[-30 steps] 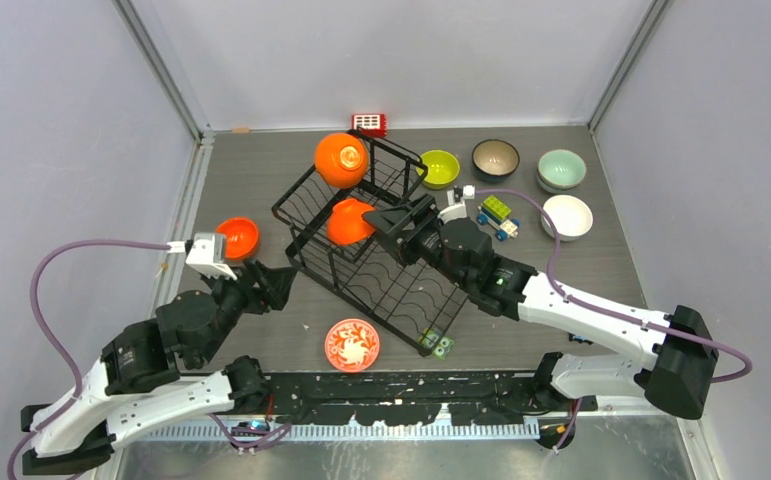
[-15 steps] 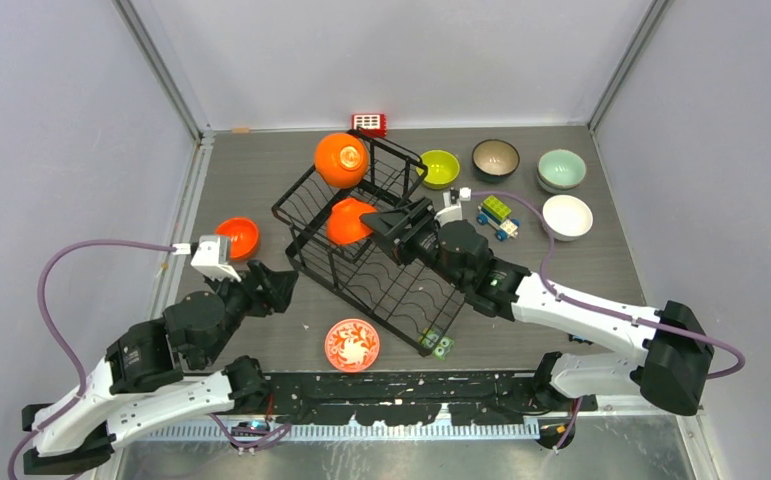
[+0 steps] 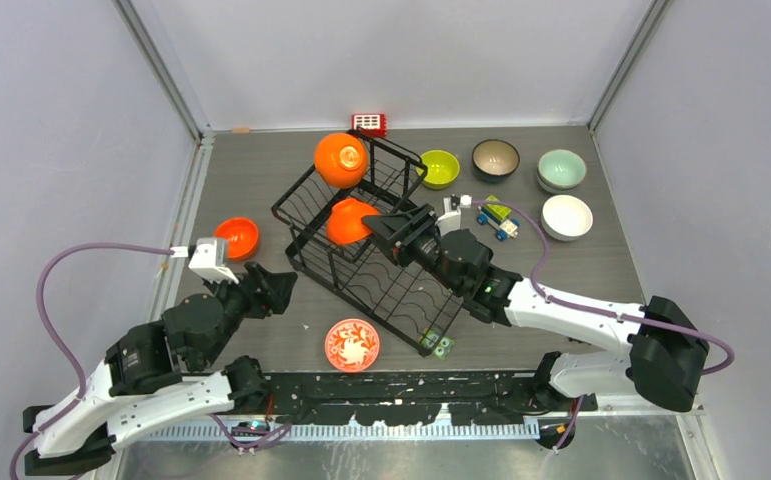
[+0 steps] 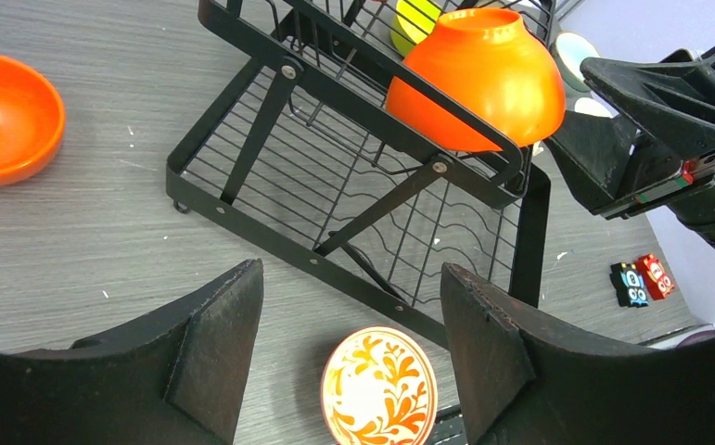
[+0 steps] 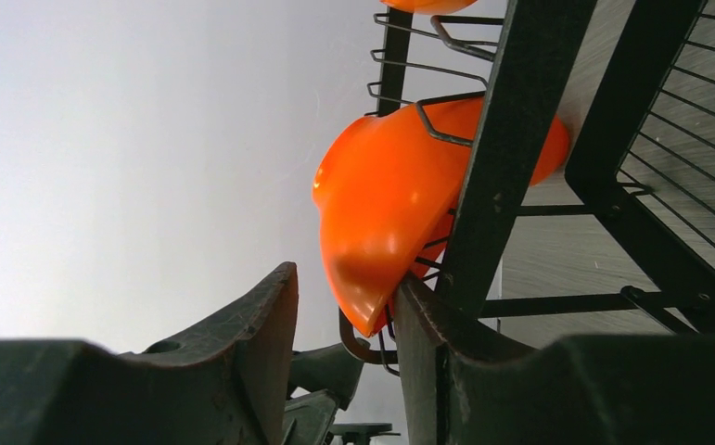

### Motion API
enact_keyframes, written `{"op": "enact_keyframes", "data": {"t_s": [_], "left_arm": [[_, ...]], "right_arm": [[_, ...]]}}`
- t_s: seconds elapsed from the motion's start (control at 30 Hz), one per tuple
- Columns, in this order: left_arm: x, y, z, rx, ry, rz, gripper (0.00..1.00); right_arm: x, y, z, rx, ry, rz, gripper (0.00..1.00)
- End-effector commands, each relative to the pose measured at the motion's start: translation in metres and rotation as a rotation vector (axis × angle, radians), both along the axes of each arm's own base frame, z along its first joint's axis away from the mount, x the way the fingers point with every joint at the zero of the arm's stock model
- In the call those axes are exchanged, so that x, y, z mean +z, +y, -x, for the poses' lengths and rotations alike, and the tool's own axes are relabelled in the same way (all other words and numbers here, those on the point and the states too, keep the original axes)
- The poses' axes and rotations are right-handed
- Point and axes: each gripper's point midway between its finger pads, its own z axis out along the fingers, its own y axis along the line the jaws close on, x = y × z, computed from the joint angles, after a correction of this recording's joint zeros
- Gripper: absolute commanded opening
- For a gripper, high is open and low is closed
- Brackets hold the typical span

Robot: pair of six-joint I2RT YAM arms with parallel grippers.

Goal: Unload the bowls from the dish rack
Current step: Pick up the bowl from the dish rack.

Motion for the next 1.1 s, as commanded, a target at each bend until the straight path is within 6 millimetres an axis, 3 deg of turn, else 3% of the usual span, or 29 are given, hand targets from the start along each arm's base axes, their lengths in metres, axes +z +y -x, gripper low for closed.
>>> {"op": "enact_keyframes", "data": {"t_s": [0.0, 0.6, 1.07], "left_arm": [[0.003, 0.003, -0.003, 0.032, -0.01, 0.034, 0.71], [-0.004, 0.004, -0.003, 0.048, 0.007, 0.024, 0.71], [-0.006, 0.005, -0.003, 0.053, 0.009, 0.027, 0.71]], "right_arm": [[0.024, -0.003, -0.005, -0.031, -0.042, -0.092, 0.45], [0.013, 0.002, -0.004, -0.016, -0.041, -0.105, 0.32], [0.024, 0.007, -0.004, -0.005, -0.119, -0.164, 0.11]]}}
